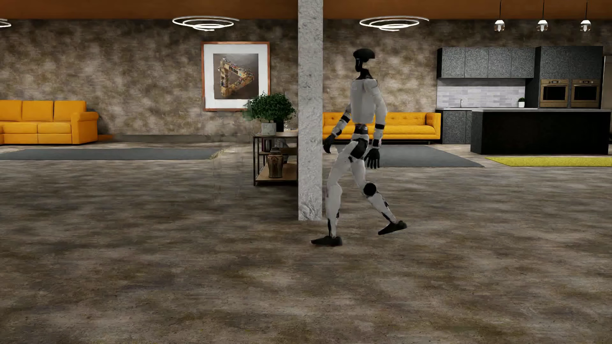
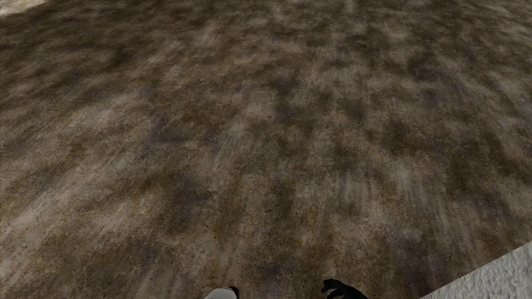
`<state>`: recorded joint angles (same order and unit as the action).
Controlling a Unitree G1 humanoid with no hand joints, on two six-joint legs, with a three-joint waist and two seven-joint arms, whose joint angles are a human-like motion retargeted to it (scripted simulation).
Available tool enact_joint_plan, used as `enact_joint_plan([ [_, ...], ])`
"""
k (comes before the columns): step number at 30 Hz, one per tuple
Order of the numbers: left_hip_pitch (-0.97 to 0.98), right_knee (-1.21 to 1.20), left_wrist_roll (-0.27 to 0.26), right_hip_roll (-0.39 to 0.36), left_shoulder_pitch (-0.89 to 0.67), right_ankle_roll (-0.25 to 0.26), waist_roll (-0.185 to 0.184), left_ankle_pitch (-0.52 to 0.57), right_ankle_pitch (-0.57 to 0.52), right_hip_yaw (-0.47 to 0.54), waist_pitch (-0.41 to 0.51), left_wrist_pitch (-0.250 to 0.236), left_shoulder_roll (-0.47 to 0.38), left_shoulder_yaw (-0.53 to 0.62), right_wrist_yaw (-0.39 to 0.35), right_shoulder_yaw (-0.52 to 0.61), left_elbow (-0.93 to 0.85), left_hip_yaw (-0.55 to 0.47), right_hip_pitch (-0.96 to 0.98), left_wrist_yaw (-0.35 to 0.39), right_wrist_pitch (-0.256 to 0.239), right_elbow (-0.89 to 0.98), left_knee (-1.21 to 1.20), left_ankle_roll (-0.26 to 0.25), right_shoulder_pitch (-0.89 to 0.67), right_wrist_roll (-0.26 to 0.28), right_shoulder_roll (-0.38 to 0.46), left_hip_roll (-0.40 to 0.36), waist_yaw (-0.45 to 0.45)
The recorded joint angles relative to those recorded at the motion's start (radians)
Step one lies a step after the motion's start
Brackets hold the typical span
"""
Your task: Avoid the corner
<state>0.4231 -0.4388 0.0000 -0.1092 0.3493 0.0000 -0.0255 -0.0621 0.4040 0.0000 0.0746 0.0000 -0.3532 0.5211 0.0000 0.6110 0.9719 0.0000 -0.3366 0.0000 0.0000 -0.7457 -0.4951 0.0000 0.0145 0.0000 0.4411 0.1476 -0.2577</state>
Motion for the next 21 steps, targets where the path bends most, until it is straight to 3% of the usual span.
enact_joint_plan([
  [1,0.019,-0.036,0.0,0.03,-0.008,0.0,0.016,0.008,-0.054,0.0,0.014,0.0,-0.003,0.019,0.0,-0.058,0.013,0.0,-0.048,0.0,0.0,0.03,-0.093,0.0,0.021,0.0,0.002,-0.029,-0.029],
  [2,0.044,-0.132,0.0,0.059,-0.007,0.0,0.034,0.066,-0.176,0.0,-0.004,0.0,-0.002,0.025,0.0,-0.087,0.032,0.0,-0.038,0.0,0.0,0.016,-0.184,0.0,0.041,0.0,-0.015,-0.048,-0.049],
  [3,0.014,-0.307,0.0,0.108,-0.01,0.0,0.07,0.032,-0.386,0.0,0.003,0.0,-0.001,0.024,0.0,-0.1,0.06,0.0,-0.008,0.0,0.0,-0.017,-0.272,0.0,0.074,0.0,-0.049,-0.1,-0.057],
  [4,-0.019,-0.566,0.0,0.101,-0.024,0.0,0.066,-0.023,-0.563,0.0,0.001,0.0,0.006,0.007,0.0,-0.087,0.069,0.0,0.109,0.0,0.0,-0.032,-0.287,0.0,0.104,0.0,-0.061,-0.134,-0.034],
  [5,-0.089,-0.835,0.0,0.122,-0.027,0.0,0.074,-0.075,-0.569,0.0,0.022,0.0,0.013,-0.026,0.0,-0.061,0.048,0.0,0.23,0.0,0.0,-0.054,-0.279,0.0,0.115,0.0,-0.075,-0.178,-0.013],
  [6,-0.186,-0.991,0.0,0.119,-0.043,0.0,0.06,-0.099,-0.502,0.0,0.041,0.0,0.012,-0.015,0.0,0.015,0.018,0.0,0.349,0.0,0.0,-0.071,-0.243,0.0,0.115,0.0,-0.074,-0.169,0.024],
  [7,-0.268,-1.01,0.0,0.089,-0.05,0.0,0.028,-0.109,-0.484,0.0,0.042,0.0,0.015,-0.02,0.0,0.013,-0.024,0.0,0.457,0.0,0.0,-0.1,-0.203,0.0,0.139,0.0,-0.097,-0.146,0.083],
  [8,-0.335,-0.914,0.0,0.083,-0.072,0.0,0.001,-0.123,-0.516,0.0,0.053,0.0,0.012,-0.009,0.0,0.036,-0.068,0.0,0.547,0.0,0.0,-0.033,-0.162,0.0,0.189,0.0,-0.071,-0.142,0.156],
  [9,-0.42,-0.711,0.0,0.068,-0.092,0.0,-0.01,-0.137,-0.609,0.0,0.064,0.0,-0.002,-0.005,0.0,0.094,-0.105,0.0,0.598,0.0,0.0,-0.128,-0.127,0.0,0.193,0.0,-0.088,-0.118,0.206],
  [10,-0.476,-0.476,0.0,0.069,-0.103,0.0,-0.017,-0.154,-0.667,0.0,0.05,0.0,-0.004,-0.031,0.0,0.053,-0.151,0.0,0.661,0.0,0.0,-0.155,-0.084,0.0,0.224,0.0,-0.098,-0.119,0.255],
  [11,-0.562,-0.225,0.0,0.058,-0.11,0.0,-0.021,-0.185,-0.576,0.0,0.041,0.0,-0.012,-0.047,0.0,0.045,-0.189,0.0,0.673,0.0,0.0,-0.183,-0.043,0.0,0.248,0.0,-0.098,-0.115,0.284],
  [12,-0.625,-0.11,0.0,0.048,-0.123,0.0,-0.008,-0.226,-0.176,0.0,0.024,0.0,-0.024,-0.082,0.0,0.075,-0.227,0.0,0.669,0.0,0.0,-0.188,-0.01,0.0,0.265,0.0,-0.092,-0.135,0.299],
  [13,-0.66,0.278,0.0,0.057,-0.127,0.0,-0.002,-0.286,-0.484,0.0,-0.003,0.0,-0.039,-0.112,0.0,0.097,-0.255,0.0,0.69,0.0,0.0,-0.187,-0.008,0.0,0.288,0.0,-0.081,-0.14,0.309],
  [14,-0.69,0.334,0.0,0.059,-0.134,0.0,0.008,-0.326,-0.548,0.0,-0.012,0.0,-0.047,-0.139,0.0,0.12,-0.256,0.0,0.709,0.0,0.0,-0.197,-0.01,0.0,0.309,0.0,-0.076,-0.157,0.321],
  [15,-0.722,-0.053,0.0,0.044,-0.127,0.0,-0.005,-0.337,-0.163,0.0,-0.003,0.0,-0.041,-0.174,0.0,0.138,-0.248,0.0,0.745,0.0,0.0,-0.21,-0.034,0.0,0.318,0.0,-0.073,-0.153,0.339],
  [16,-0.744,-0.089,0.0,0.011,-0.111,0.0,-0.018,-0.303,-0.276,0.0,-0.003,0.0,-0.032,-0.209,0.0,0.14,-0.222,0.0,0.75,0.0,0.0,-0.22,-0.092,0.0,0.329,0.0,-0.069,-0.146,0.344],
  [17,-0.692,-0.086,0.0,-0.045,-0.099,0.0,-0.064,-0.161,-0.451,0.0,-0.009,0.0,-0.014,-0.221,0.0,0.125,-0.191,0.0,0.751,0.0,0.0,-0.232,-0.257,0.0,0.34,0.0,-0.066,-0.092,0.339],
  [18,-0.641,-0.161,0.0,-0.087,-0.075,0.0,-0.085,0.043,-0.573,0.0,0.012,0.0,0.002,-0.212,0.0,0.136,-0.143,0.0,0.732,0.0,0.0,-0.252,-0.489,0.0,0.345,0.0,-0.061,-0.048,0.32],
  [19,-0.525,-0.198,0.0,-0.121,-0.056,0.0,-0.092,0.036,-0.6,0.0,0.023,0.0,0.008,-0.207,0.0,0.12,-0.119,0.0,0.701,0.0,0.0,-0.246,-0.728,0.0,0.338,0.0,-0.057,-0.017,0.3],
  [20,-0.418,-0.186,0.0,-0.138,-0.049,0.0,-0.093,-0.083,-0.588,0.0,0.057,0.0,0.01,-0.185,0.0,0.091,-0.101,0.0,0.618,0.0,0.0,-0.219,-0.849,0.0,0.331,0.0,-0.05,0.0,0.302],
  [21,-0.316,-0.165,0.0,-0.13,-0.046,0.0,-0.065,-0.129,-0.536,0.0,0.061,0.0,0.011,-0.16,0.0,0.062,-0.07,0.0,0.553,0.0,0.0,-0.204,-0.822,0.0,0.312,0.0,-0.054,-0.009,0.256],
])
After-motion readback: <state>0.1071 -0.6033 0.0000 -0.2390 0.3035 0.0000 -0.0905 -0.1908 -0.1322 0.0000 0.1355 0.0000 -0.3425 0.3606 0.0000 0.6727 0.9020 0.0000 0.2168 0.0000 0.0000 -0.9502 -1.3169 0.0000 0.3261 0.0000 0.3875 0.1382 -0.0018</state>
